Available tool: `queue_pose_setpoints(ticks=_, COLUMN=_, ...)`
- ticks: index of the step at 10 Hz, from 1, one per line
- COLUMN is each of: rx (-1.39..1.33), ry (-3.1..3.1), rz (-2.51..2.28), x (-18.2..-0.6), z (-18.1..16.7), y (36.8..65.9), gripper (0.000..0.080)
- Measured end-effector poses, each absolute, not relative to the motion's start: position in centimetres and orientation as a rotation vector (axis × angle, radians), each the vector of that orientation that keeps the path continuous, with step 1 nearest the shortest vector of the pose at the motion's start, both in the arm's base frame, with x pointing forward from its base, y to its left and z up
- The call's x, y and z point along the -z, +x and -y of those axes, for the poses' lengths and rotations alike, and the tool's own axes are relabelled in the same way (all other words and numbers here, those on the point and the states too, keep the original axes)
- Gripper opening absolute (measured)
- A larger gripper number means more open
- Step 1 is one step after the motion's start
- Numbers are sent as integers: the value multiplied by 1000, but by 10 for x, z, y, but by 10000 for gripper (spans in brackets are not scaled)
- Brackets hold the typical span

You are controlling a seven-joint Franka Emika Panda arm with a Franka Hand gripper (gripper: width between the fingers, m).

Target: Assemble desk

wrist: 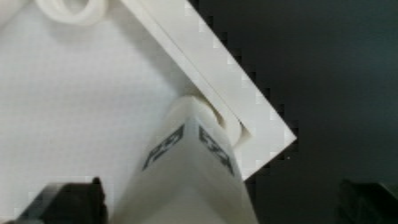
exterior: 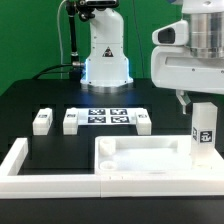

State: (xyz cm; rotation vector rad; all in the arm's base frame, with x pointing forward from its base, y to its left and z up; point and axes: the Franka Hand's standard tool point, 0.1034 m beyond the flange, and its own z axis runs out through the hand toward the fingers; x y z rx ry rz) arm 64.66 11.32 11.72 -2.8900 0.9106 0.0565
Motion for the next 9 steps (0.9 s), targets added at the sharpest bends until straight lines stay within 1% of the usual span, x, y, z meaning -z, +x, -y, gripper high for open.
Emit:
queue_pose_setpoints(ticks=2, rx=-9, ry=-3057, rz=-371, x=-116, z=-107, y=647, gripper=649)
queue_pose_setpoints(ticks=3, rx=16, ry=-3090, rz=-186, x=-117, z=-107, y=649, gripper=649)
queue_pose_setpoints(ticks=4, rx=34, ry=-3084, rz=-175, x=-118, z=-109, y=651, gripper=649)
queue_pose_setpoints(ticks=5, rx=31, ry=-3078, rz=-249, x=-118, z=-109, y=651, gripper=521)
queue_pose_setpoints(ticks=6, rx=31, ry=-3079, rz=-244, x=-118, z=-109, y=651, gripper=521)
queue_pose_setpoints(ticks=7, rx=27, ry=-3066, rz=-333, x=-118, z=-109, y=651, gripper=382)
queue_pose_setpoints(ticks=8, rx=23, ry=-3050, rz=-465, x=-117, z=-107, y=651, gripper=291)
queue_pose_setpoints(ticks=9, rx=20, ry=-3031, rz=-574, x=-117, z=-107, y=651, gripper=291)
